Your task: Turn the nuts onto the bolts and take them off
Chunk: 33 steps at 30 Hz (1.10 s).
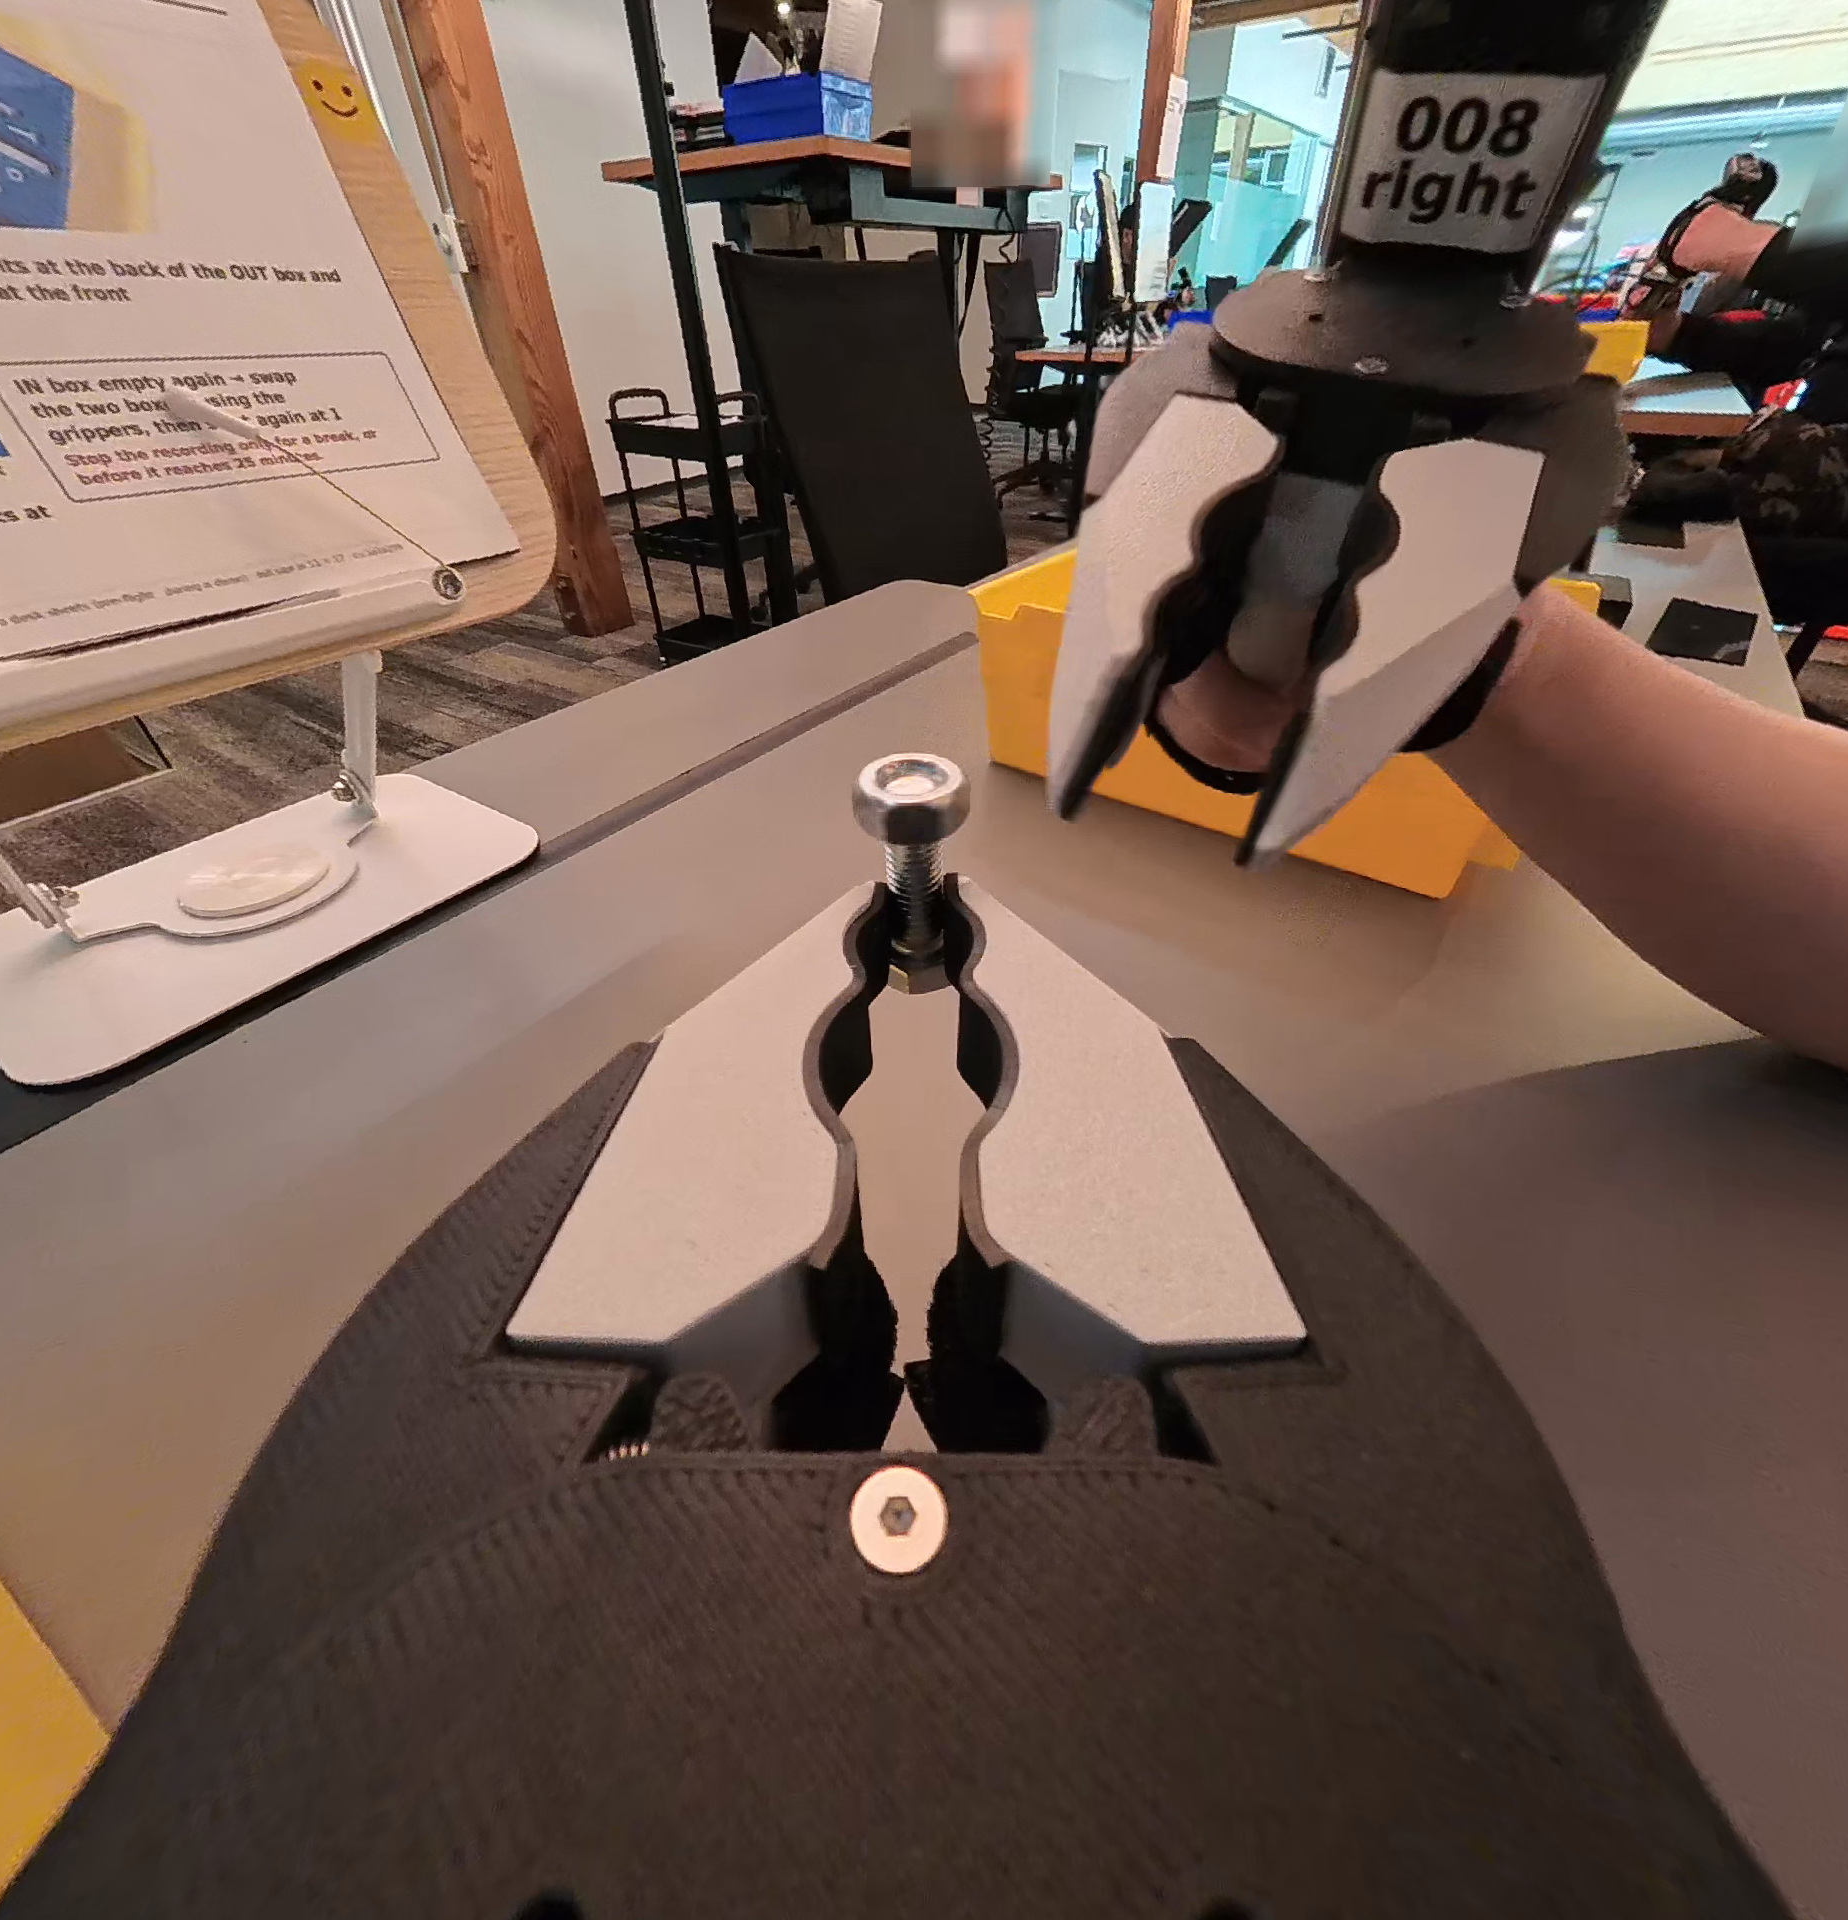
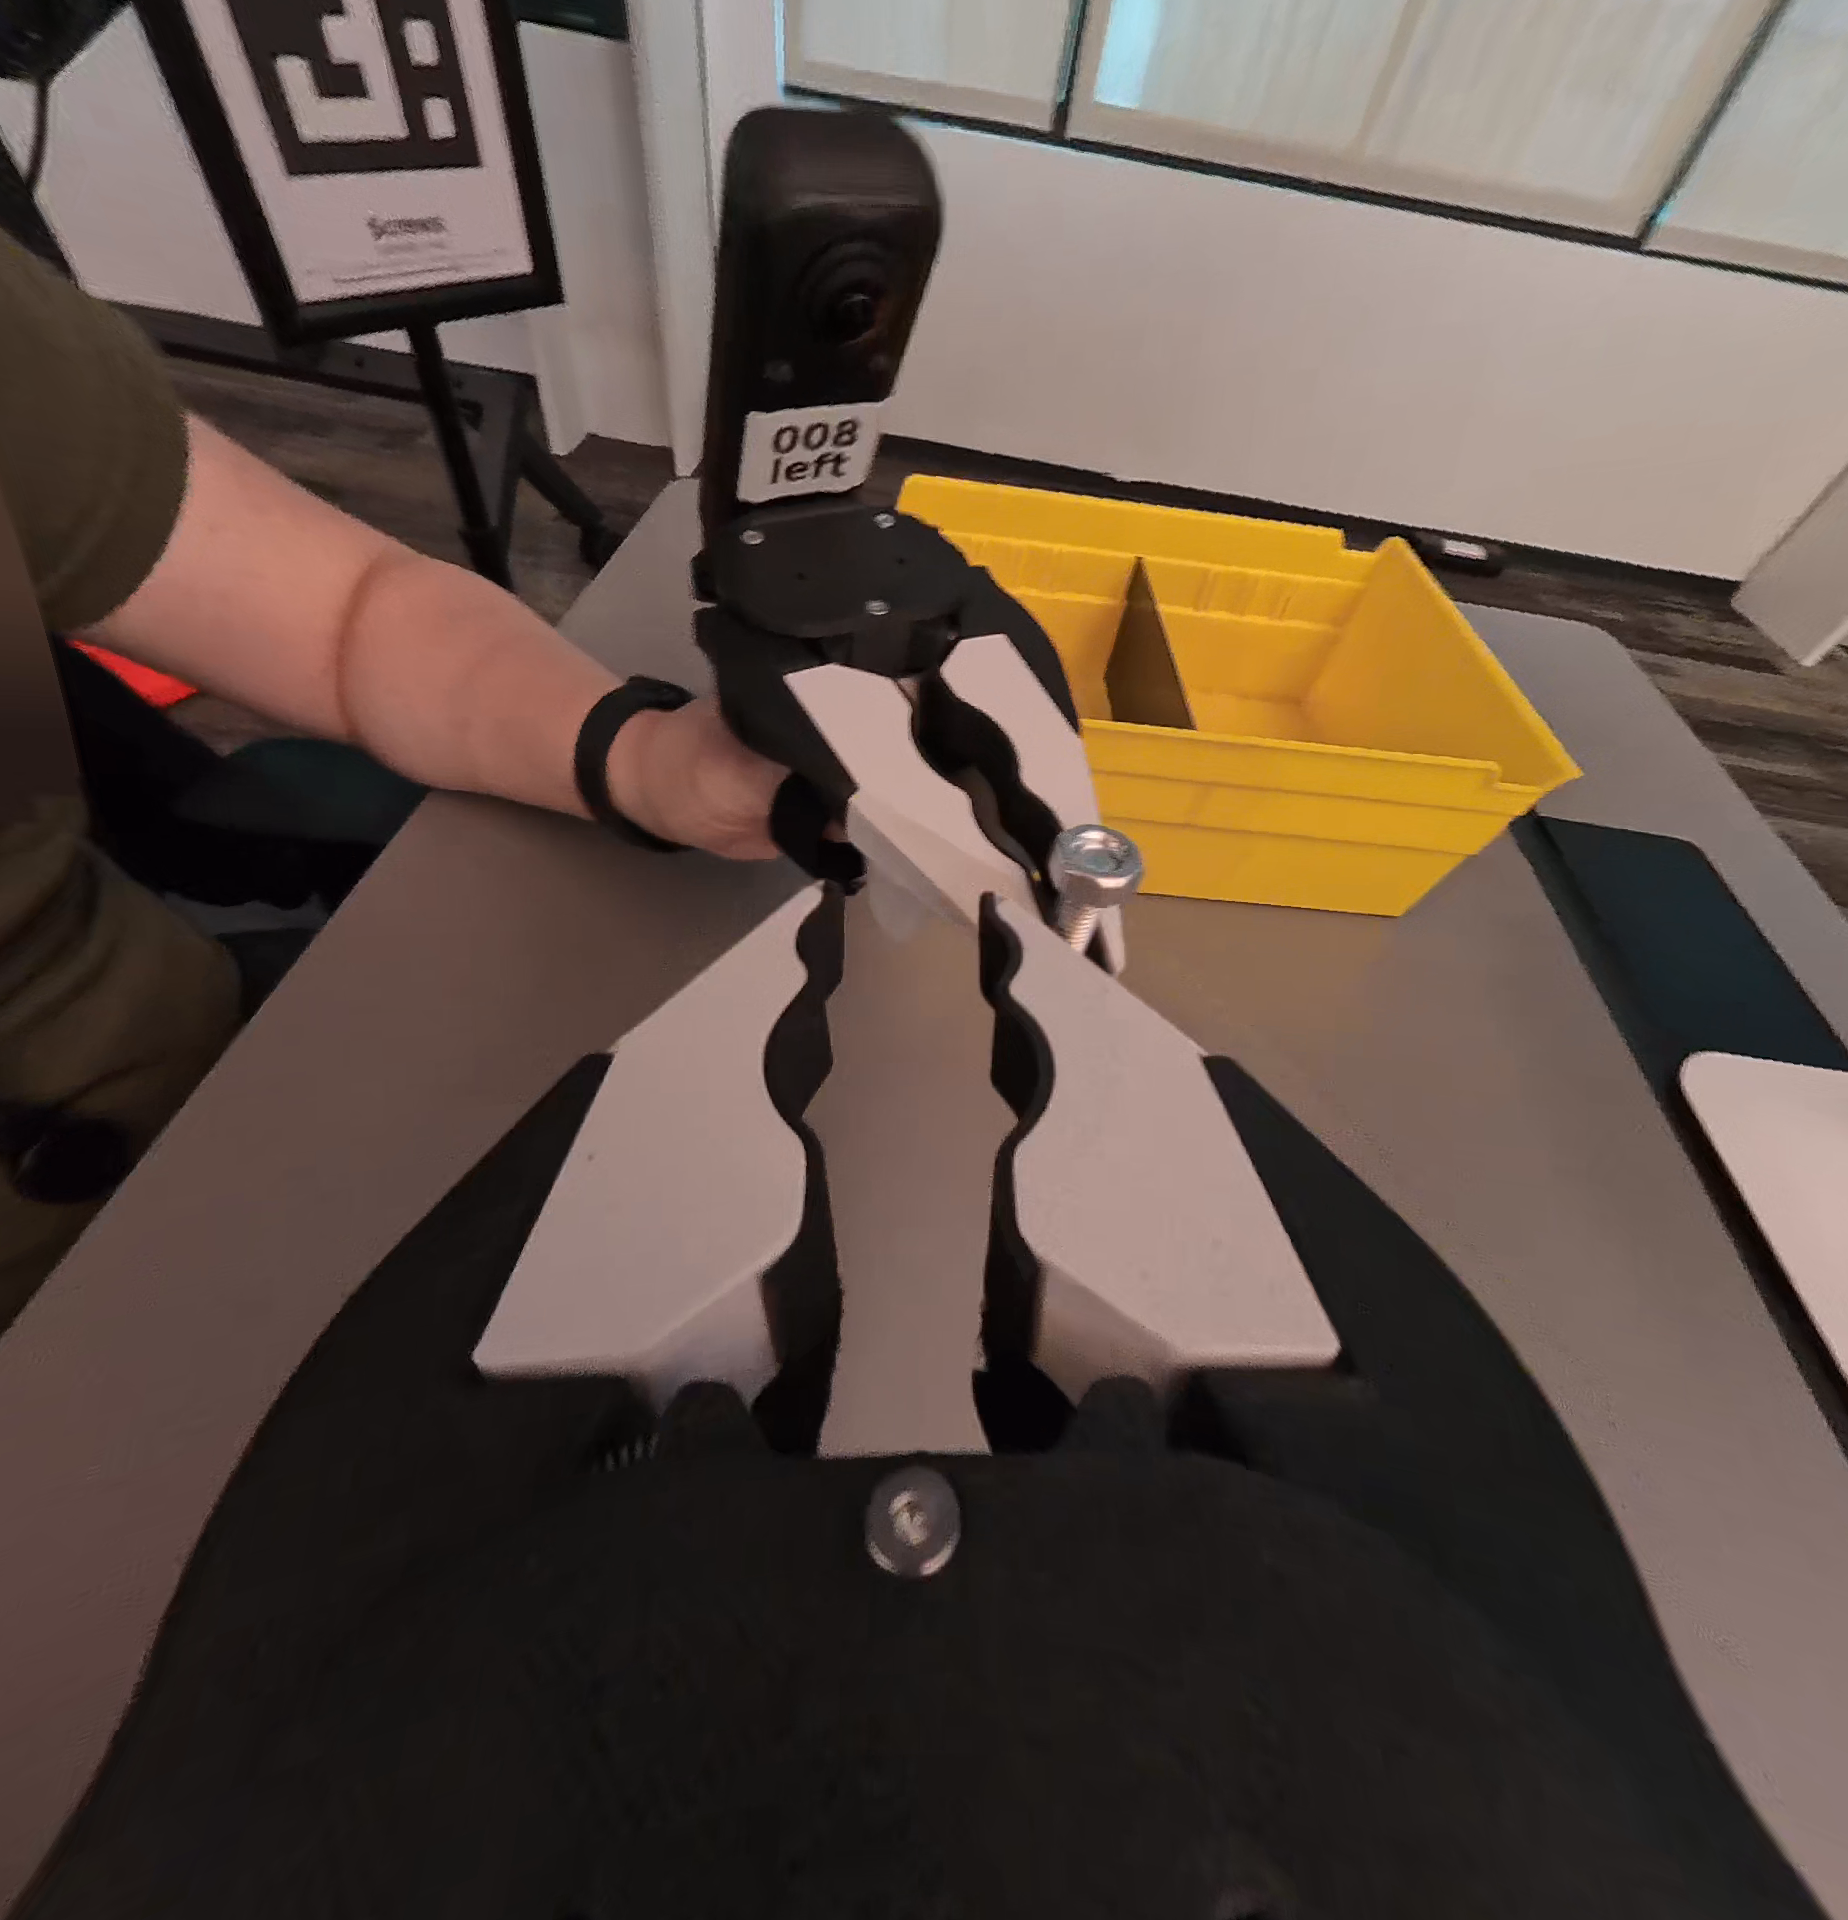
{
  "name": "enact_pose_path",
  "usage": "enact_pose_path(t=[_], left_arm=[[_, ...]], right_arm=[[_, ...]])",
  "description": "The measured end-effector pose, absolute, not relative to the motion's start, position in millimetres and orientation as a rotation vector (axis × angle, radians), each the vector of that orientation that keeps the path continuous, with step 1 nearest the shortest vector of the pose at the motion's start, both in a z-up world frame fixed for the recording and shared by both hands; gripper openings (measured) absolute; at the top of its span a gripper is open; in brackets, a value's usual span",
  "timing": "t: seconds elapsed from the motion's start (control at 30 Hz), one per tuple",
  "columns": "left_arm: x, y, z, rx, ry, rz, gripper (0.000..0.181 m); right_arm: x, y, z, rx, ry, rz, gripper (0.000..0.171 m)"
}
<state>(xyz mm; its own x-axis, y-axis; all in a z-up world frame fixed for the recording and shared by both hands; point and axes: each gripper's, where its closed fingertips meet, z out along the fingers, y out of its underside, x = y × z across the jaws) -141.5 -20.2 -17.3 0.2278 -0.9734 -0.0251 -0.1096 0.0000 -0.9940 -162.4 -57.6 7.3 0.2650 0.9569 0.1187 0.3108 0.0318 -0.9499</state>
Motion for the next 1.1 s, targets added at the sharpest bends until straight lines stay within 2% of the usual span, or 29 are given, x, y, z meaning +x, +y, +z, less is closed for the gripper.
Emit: enact_pose_path(t=[0.03, 0.1, 0.17, 0.27, 0.3, 0.33, 0.4, 0.47, 0.5, 0.53, 0.63, 0.67, 0.7, 0.73, 0.77, 0.83, 0.9, 0.97, 1.0, 1.03, 1.1], left_arm=[[-141, -21, -17, -1.377, 1.121, -0.974, 0.007], [-141, -22, -17, -1.371, 1.131, -0.962, 0.007], [-140, -23, -18, -1.368, 1.136, -0.958, 0.007], [-140, -22, -18, -1.376, 1.131, -0.962, 0.007], [-141, -21, -18, -1.38, 1.128, -0.965, 0.007], [-141, -20, -18, -1.382, 1.124, -0.968, 0.007], [-141, -21, -17, -1.378, 1.122, -0.976, 0.007], [-141, -22, -17, -1.374, 1.129, -0.966, 0.007], [-140, -22, -18, -1.372, 1.133, -0.961, 0.007], [-140, -23, -18, -1.373, 1.136, -0.958, 0.007], [-139, -22, -20, -1.381, 1.141, -0.961, 0.007], [-139, -22, -20, -1.384, 1.137, -0.96, 0.007], [-140, -21, -20, -1.385, 1.134, -0.961, 0.007], [-140, -21, -20, -1.384, 1.133, -0.965, 0.007], [-140, -22, -19, -1.383, 1.133, -0.967, 0.007], [-139, -22, -19, -1.38, 1.136, -0.962, 0.007], [-139, -23, -20, -1.379, 1.14, -0.959, 0.007], [-140, -22, -20, -1.382, 1.137, -0.959, 0.007], [-140, -21, -20, -1.385, 1.133, -0.959, 0.007], [-140, -20, -20, -1.387, 1.129, -0.962, 0.007], [-141, -21, -18, -1.384, 1.124, -0.974, 0.007]], right_arm=[[-161, -53, 10, -1.494, -1.208, 0.768, 0.03], [-160, -43, 13, -1.502, -1.148, 0.738, 0.062], [-163, -41, 9, -1.505, -1.154, 0.718, 0.075], [-166, -50, 2, -1.506, -1.226, 0.713, 0.068], [-163, -50, 2, -1.504, -1.236, 0.697, 0.052], [-163, -58, 3, -1.491, -1.276, 0.736, 0.025], [-162, -56, 8, -1.494, -1.233, 0.77, 0.031], [-162, -48, 9, -1.511, -1.184, 0.745, 0.063], [-163, -45, 7, -1.518, -1.179, 0.729, 0.073], [-165, -45, 4, -1.52, -1.192, 0.725, 0.075], [-163, -48, 0, -1.528, -1.226, 0.706, 0.057], [-162, -53, 2, -1.517, -1.252, 0.735, 0.034], [-162, -60, 6, -1.496, -1.263, 0.791, 0.025], [-160, -58, 11, -1.49, -1.228, 0.808, 0.027], [-159, -53, 13, -1.496, -1.194, 0.797, 0.038], [-159, -45, 11, -1.519, -1.158, 0.756, 0.069], [-162, -45, 6, -1.531, -1.18, 0.752, 0.075], [-165, -51, 1, -1.537, -1.221, 0.765, 0.065], [-164, -53, 2, -1.524, -1.239, 0.763, 0.048], [-163, -62, 3, -1.504, -1.283, 0.803, 0.019], [-161, -59, 7, -1.519, -1.242, 0.826, 0.023]])
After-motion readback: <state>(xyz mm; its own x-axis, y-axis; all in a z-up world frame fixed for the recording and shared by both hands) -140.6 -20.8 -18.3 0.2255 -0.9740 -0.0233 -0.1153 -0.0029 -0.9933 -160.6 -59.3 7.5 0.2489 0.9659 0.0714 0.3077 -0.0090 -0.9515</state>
